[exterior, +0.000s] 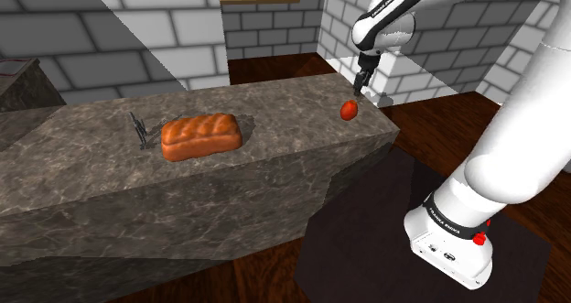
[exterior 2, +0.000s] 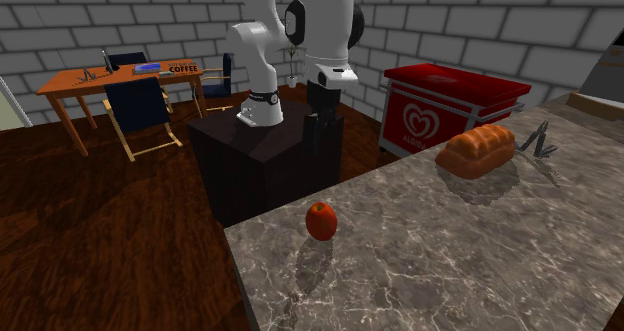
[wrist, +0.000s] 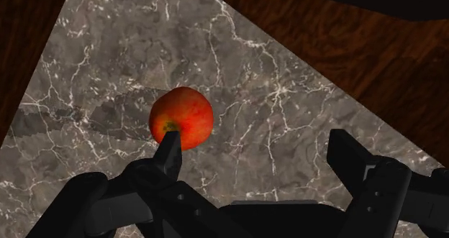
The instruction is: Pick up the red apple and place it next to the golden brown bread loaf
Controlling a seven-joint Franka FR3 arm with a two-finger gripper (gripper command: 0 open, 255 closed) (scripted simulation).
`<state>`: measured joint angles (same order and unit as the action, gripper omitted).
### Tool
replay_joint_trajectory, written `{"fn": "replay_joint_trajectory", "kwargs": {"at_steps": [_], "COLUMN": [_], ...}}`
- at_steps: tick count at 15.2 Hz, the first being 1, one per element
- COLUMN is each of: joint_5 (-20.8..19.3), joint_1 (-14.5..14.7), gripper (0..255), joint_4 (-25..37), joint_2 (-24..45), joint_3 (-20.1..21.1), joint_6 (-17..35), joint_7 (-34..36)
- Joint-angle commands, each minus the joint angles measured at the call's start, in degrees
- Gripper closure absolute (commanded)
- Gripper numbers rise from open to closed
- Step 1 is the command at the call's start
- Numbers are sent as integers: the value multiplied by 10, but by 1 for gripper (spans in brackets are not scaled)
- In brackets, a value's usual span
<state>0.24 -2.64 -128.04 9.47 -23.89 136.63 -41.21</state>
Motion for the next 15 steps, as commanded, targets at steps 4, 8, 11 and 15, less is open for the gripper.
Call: {"fn": "replay_joint_trajectory", "kwargs": {"at_steps": [4,8,11,15], "joint_5": [65,97,107,115], "joint_1": [-36,-72,-84,-91], "gripper": [0,0,0,0], "joint_4": [86,166,190,195], "joint_2": [124,215,249,273], "joint_3": [21,44,53,61], "joint_6": [32,41,52,71], "joint_7": [-68,-107,-117,-123]}}
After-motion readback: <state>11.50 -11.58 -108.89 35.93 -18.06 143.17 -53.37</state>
